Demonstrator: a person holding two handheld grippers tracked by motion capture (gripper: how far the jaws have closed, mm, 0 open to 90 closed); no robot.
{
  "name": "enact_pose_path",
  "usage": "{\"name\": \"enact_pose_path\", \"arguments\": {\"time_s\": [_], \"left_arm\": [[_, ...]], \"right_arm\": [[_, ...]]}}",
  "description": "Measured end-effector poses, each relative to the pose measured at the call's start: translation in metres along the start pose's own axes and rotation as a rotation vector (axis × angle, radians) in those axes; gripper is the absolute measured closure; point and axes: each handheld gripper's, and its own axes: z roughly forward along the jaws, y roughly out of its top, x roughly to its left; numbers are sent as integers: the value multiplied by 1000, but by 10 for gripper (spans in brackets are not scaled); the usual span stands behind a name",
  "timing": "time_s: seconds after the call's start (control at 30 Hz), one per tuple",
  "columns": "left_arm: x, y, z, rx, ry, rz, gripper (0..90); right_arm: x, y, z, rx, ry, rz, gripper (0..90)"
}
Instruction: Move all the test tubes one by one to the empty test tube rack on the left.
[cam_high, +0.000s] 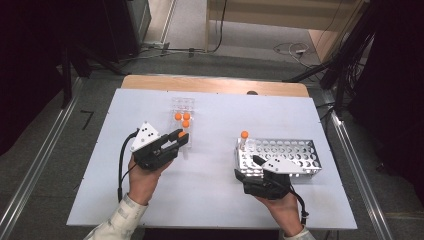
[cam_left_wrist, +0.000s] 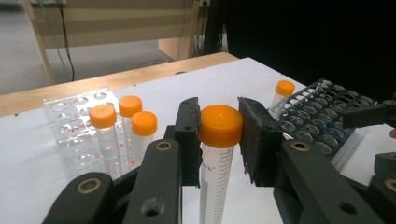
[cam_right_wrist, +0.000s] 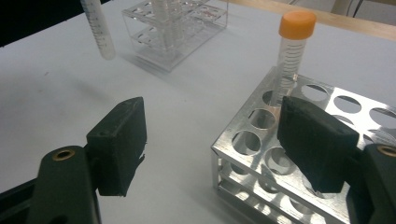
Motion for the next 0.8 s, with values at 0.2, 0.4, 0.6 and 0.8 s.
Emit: {"name": "enact_pose_path", "arguments": {"time_s": [0.2, 0.4, 0.6, 0.8], "left_arm": [[5, 4, -1, -8, 13, -1, 703], [8, 7, -1, -15, 28, -2, 703], [13, 10, 0, -18, 53, -9, 703], [18, 14, 1, -28, 69, -18, 704]], "right_arm": [[-3, -1, -1, 0, -8, 11, 225], [-3, -1, -2, 2, -9, 12, 225], [-3, -1, -2, 0, -7, 12, 226], [-3, -2, -1, 5, -5, 14, 225]]}}
